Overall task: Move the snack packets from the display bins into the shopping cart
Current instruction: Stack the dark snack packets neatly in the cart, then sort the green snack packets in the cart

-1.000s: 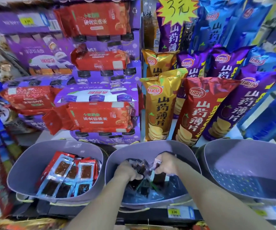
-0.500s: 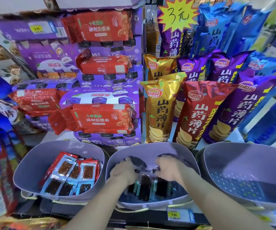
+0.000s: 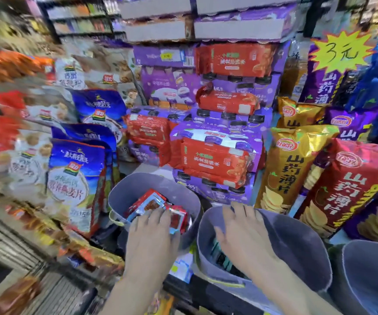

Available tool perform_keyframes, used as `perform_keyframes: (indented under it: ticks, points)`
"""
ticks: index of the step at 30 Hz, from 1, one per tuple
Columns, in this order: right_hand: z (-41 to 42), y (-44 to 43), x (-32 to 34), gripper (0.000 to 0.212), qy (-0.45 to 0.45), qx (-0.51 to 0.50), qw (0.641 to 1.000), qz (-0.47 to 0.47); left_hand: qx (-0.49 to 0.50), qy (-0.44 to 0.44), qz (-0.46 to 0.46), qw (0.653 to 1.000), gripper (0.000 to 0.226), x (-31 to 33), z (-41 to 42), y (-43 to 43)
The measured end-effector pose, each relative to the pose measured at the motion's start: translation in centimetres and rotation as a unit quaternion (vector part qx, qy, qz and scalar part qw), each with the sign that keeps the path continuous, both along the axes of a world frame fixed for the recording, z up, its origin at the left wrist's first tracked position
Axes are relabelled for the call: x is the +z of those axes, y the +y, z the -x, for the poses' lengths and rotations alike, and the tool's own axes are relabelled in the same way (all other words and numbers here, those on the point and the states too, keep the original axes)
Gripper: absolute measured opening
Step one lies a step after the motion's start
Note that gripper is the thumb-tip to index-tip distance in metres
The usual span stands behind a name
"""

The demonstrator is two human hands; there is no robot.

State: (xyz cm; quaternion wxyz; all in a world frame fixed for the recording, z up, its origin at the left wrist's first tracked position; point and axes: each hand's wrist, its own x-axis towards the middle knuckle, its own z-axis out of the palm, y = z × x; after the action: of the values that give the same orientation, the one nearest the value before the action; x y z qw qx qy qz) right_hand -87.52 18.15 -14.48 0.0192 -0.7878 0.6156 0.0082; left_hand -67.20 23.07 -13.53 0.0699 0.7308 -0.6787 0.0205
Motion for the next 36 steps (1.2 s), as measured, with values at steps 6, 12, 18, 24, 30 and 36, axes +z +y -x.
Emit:
perform_keyframes:
  ticks: [6,12,18,24,30,36]
  points:
    - [-8.7,3.5,1.2,0.061,0.004,0.087,0.996,0.029,0.135,0.006,0.025,0.991,0.055,0.6,-8.9,7.8]
    - [-19.7,10.3,-0.2,0.059,0.009,0.174,0.985,0.003,0.269,0.026,-0.026,0.962,0.063,-1.8,-18.9,18.4]
    - [-28.4,17.1,-3.1,0.059,0.037,0.264,0.963,-0.038,0.382,0.056,-0.073,0.92,0.063,-5.5,-26.2,29.1]
    - [-35.2,20.1,-5.9,0.06,0.045,0.344,0.934,-0.088,0.462,0.103,-0.109,0.874,0.065,-8.9,-29.3,35.0]
    - [-41.3,18.9,-9.0,0.057,0.065,0.423,0.896,-0.122,0.52,0.138,-0.133,0.832,0.059,-12.5,-31.6,35.0]
    - [-48.4,15.6,-13.0,0.057,0.1,0.5,0.845,-0.158,0.579,0.156,-0.153,0.786,0.056,-15.7,-34.7,32.1]
